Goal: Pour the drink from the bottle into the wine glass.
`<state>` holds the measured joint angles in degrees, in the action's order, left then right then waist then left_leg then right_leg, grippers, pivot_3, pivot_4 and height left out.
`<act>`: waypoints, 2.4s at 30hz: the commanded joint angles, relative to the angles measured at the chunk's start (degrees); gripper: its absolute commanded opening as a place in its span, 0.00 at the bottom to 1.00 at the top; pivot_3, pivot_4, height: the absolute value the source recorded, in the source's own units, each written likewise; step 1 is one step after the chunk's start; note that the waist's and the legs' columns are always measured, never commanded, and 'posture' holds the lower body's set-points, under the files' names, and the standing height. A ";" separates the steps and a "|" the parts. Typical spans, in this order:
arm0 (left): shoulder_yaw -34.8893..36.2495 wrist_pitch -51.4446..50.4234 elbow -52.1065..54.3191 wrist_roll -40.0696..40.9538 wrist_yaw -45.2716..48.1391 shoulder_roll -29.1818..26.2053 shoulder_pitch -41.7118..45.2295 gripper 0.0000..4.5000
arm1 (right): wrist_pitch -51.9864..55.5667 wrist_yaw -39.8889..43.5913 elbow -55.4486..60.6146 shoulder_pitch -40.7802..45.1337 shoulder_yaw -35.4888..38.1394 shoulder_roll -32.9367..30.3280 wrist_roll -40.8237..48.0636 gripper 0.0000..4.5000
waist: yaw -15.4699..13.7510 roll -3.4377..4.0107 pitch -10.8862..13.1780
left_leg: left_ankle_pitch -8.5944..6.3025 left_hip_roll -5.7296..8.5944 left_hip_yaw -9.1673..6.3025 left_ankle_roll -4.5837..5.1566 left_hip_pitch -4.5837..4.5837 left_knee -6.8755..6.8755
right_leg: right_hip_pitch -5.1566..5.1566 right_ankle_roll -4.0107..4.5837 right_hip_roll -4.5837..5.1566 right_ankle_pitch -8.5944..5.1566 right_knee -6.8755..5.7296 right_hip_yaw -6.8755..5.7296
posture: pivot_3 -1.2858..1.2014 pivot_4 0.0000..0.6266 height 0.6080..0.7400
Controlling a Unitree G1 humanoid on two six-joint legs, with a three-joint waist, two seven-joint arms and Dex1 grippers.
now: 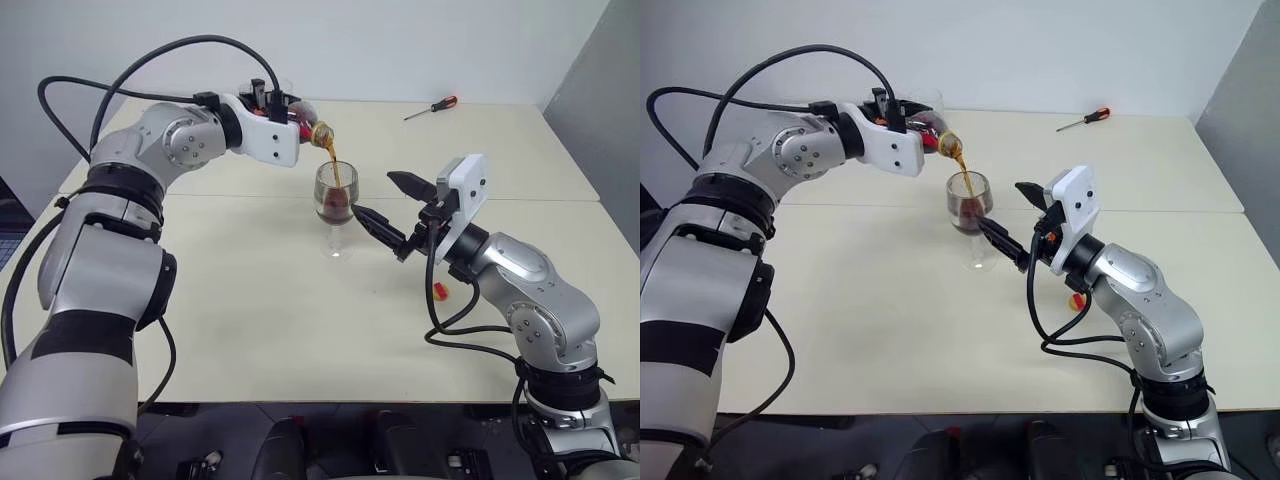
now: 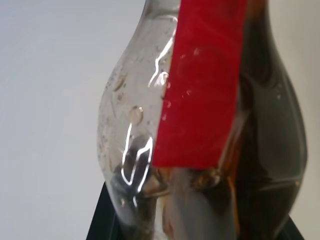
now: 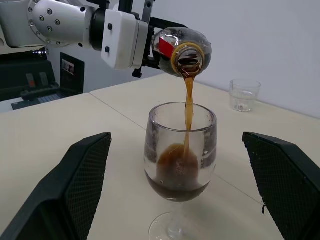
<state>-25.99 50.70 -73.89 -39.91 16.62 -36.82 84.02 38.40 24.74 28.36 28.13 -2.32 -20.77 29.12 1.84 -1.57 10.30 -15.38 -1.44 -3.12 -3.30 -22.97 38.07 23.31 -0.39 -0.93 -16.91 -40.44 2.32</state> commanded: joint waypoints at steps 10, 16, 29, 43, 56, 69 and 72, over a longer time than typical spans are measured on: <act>0.12 0.33 0.79 0.22 -1.60 -1.31 3.09 0.28 | -0.90 0.07 1.18 0.98 0.70 0.35 0.15 1.00 | 0.00 0.00 0.00 | 0.00 0.00 0.00 0.00 0.00 0.00 | 0.00 0.00 0.00 0.00 0.00 0.00 | 0.52 0.24 1.00; -0.01 0.26 0.72 0.02 -1.89 -1.36 3.16 0.28 | -0.81 0.18 1.06 1.06 0.74 0.43 0.03 1.00 | 0.01 0.00 0.00 | 0.00 0.00 0.00 0.00 0.00 0.00 | 0.00 0.00 0.00 0.00 -0.01 0.00 | 0.52 0.24 1.00; 3.10 2.37 1.00 5.18 2.33 0.51 1.77 0.28 | -0.76 0.01 1.04 0.99 0.98 0.29 -0.27 1.00 | 0.00 0.00 0.00 | 0.00 0.00 0.00 0.00 0.00 0.01 | 0.00 0.00 0.00 0.00 -0.01 0.00 | 0.52 0.24 1.00; 7.25 1.44 2.44 12.91 9.92 2.95 -0.87 0.28 | -0.72 0.07 0.54 1.27 1.26 0.09 -0.67 1.00 | 0.02 0.00 0.00 | 0.00 0.00 0.01 0.00 0.01 0.03 | 0.03 0.01 0.01 -0.01 -0.11 0.01 | 0.52 0.24 1.00; 20.83 -12.64 5.86 30.87 23.19 9.34 -3.01 0.28 | -0.87 0.42 0.71 0.95 1.37 -0.47 -0.69 1.00 | 0.07 0.00 0.00 | 0.00 0.00 0.01 0.00 0.01 0.10 | 0.03 0.01 0.00 -0.01 -0.21 0.01 | 0.52 0.24 1.00; 33.92 -36.32 20.58 43.30 15.34 9.10 -14.85 0.28 | -1.00 7.68 11.51 -8.02 -1.00 -5.76 3.22 1.00 | 0.19 0.00 0.00 | 0.00 -0.09 -0.03 0.00 0.06 0.14 | 0.03 0.02 0.02 -0.02 -0.32 0.04 | 0.52 0.24 1.00; 35.92 -39.18 24.06 44.66 13.39 7.85 -20.61 0.28 | -1.70 9.26 14.08 -10.96 -1.10 -6.72 4.26 1.00 | 0.28 0.00 0.00 | 0.00 -0.13 -0.02 0.00 0.08 0.14 | 0.03 0.02 0.05 -0.02 -0.33 0.07 | 0.52 0.24 1.00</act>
<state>7.68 12.36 -53.67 3.07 31.60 -27.72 64.21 38.23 32.76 38.99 17.91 -3.63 -26.95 31.79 2.12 -1.57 10.29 -15.37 -1.57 -3.17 -3.30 -22.88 38.21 23.34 -0.37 -0.88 -16.93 -40.77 2.37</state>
